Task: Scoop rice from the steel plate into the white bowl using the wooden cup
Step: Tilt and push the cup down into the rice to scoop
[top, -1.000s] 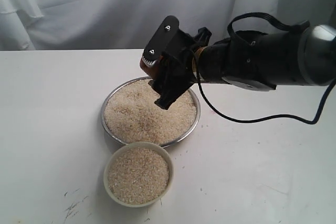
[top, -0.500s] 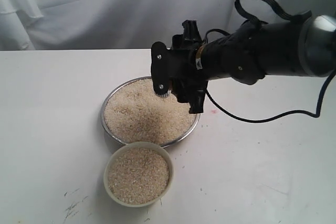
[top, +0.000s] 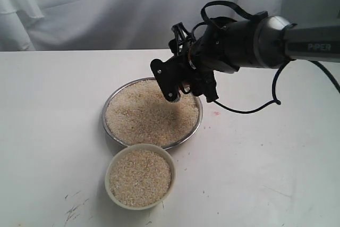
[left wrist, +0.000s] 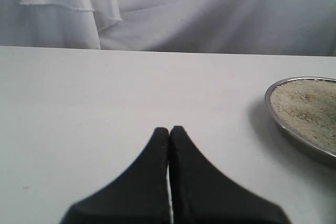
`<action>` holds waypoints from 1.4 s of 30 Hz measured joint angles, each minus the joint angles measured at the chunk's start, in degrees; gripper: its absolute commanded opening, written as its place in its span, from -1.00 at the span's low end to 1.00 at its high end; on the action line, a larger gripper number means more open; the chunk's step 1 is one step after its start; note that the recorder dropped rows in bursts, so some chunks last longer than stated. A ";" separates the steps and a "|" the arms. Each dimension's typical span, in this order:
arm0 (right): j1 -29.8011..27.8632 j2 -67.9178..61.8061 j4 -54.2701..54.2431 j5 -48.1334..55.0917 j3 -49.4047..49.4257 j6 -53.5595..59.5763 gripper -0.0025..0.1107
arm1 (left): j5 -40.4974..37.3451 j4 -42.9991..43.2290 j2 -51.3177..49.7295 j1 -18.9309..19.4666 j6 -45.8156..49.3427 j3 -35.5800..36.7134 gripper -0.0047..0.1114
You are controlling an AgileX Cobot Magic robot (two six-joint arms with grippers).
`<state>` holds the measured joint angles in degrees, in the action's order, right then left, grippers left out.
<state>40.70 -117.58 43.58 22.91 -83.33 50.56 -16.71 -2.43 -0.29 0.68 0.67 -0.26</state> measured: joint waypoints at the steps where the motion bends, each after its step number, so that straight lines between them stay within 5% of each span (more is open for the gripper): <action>1: 0.00 -0.33 0.74 0.80 -0.29 0.00 -0.96 | 0.00 0.00 0.00 0.00 0.00 0.00 -0.92; 18: 4.83 -3.56 5.32 9.83 -0.43 -0.37 -0.96 | 0.00 0.00 0.00 0.00 0.00 0.00 -0.92; 24: 5.18 -4.05 15.33 13.58 -0.43 -12.18 -0.96 | 0.00 0.00 0.00 0.00 0.00 0.00 -0.92; 42: 10.52 -7.66 19.57 24.72 -0.86 -16.58 -0.96 | 0.00 0.00 0.00 0.00 0.00 0.00 -0.92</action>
<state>51.22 -125.23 63.15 47.64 -84.19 33.98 -16.71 -2.43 -0.29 0.68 0.67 -0.26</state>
